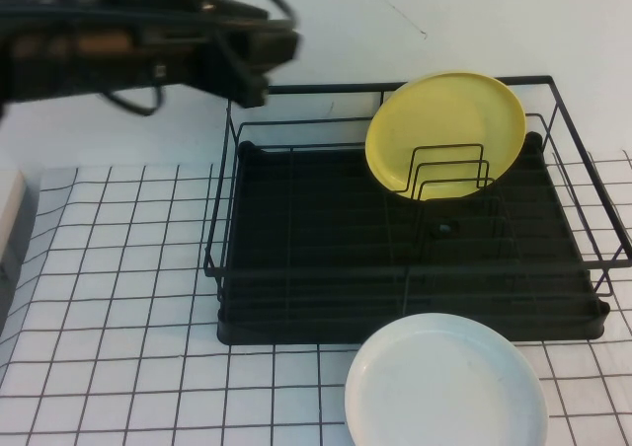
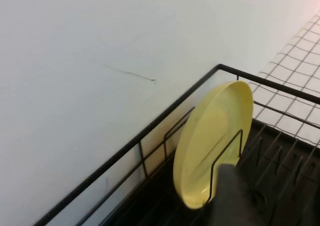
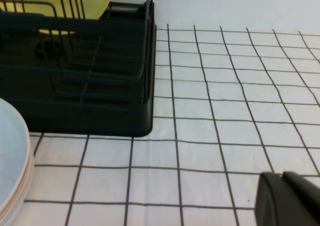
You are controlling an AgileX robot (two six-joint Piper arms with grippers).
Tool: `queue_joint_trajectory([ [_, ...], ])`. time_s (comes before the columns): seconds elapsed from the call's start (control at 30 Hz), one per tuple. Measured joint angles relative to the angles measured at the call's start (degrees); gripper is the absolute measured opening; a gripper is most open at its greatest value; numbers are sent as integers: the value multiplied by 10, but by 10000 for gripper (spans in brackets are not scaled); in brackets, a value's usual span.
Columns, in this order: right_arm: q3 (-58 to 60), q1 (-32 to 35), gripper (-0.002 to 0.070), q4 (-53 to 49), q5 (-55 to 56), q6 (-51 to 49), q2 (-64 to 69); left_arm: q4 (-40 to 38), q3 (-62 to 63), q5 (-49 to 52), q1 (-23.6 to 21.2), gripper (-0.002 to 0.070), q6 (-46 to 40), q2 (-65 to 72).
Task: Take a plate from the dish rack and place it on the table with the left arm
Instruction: Grasp the plate from the shelf
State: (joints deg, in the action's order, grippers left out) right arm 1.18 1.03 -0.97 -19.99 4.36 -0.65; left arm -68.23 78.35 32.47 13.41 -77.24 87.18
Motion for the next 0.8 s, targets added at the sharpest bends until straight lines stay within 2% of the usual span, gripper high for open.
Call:
queue_joint_trajectory([
  [0.1,0,0,-3,0,0,0,0,3,52,-15,24,499,-7,67],
  [0.17,0,0,-3,0,0,0,0,8,87,-37,38,559,-19,110],
  [0.23,0,0,-3,0,0,0,0,13,122,-55,51,557,-26,151],
  [0.43,0,0,-3,0,0,0,0,27,201,-56,74,480,-28,249],
  [0.8,0,0,-3,0,0,0,0,79,277,-56,78,470,-29,342],
])
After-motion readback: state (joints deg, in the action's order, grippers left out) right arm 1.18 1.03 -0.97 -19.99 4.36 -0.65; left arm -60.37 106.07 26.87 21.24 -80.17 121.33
